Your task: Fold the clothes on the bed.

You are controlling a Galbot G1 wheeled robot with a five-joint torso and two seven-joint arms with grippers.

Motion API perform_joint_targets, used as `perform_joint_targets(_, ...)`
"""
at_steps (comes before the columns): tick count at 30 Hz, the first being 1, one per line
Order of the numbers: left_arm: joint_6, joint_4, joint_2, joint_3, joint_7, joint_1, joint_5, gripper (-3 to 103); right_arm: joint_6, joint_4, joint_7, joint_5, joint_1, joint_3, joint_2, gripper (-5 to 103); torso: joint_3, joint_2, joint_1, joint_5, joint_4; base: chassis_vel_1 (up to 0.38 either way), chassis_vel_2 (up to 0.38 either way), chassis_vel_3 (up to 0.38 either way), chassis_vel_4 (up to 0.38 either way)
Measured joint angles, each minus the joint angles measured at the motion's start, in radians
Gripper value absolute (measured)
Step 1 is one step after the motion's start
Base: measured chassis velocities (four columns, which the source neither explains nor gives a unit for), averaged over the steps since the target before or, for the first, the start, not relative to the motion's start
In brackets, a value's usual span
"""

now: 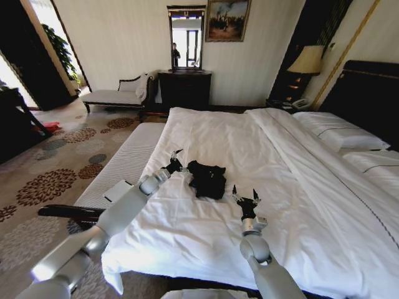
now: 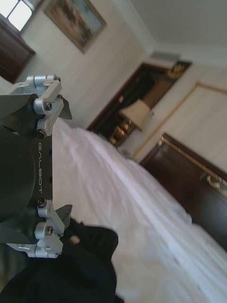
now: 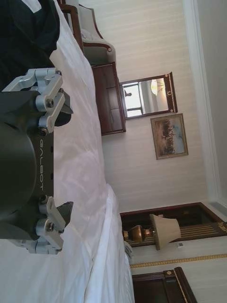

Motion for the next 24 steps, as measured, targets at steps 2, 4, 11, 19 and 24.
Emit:
perform_joint_targets(2, -0.010, 0.014, 0.024, 0.053, 0.057, -0.039, -0.015, 100, 0.000, -0.001, 0.000, 0.000, -0.002, 0.005, 0.001, 100, 0.000, 0.000, 0.000, -0.0001, 0.0005, 0.000, 0.000, 0.000, 0.000)
perform_joint_targets(4, -0.001, 0.016, 0.031, 0.074, 0.067, -0.049, -0.031, 100, 0.000, -0.001, 0.001, 0.001, -0.004, 0.007, 0.001, 100, 0.000, 0.000, 0.000, -0.0002, 0.0006, 0.000, 0.000, 0.000, 0.000)
perform_joint_targets(11, 0.030, 0.078, 0.005, 0.122, 0.076, -0.051, -0.063, 100, -0.001, -0.005, 0.002, 0.001, -0.006, 0.008, 0.001, 100, 0.000, 0.000, 0.000, 0.0001, 0.0004, 0.000, 0.000, 0.000, 0.000)
perform_joint_targets(19, 0.009, 0.220, -0.092, 0.097, 0.062, -0.048, 0.016, 100, -0.003, -0.009, 0.002, 0.001, 0.000, -0.002, 0.004, 100, 0.000, 0.000, 0.000, 0.0000, 0.0003, 0.000, 0.000, 0.000, 0.000)
perform_joint_targets(24, 0.000, 0.303, -0.157, 0.077, 0.031, -0.061, 0.045, 98, -0.003, -0.014, 0.003, 0.001, -0.002, -0.002, 0.003, 100, 0.000, 0.000, 0.000, 0.0001, 0.0003, 0.000, 0.000, 0.000, 0.000)
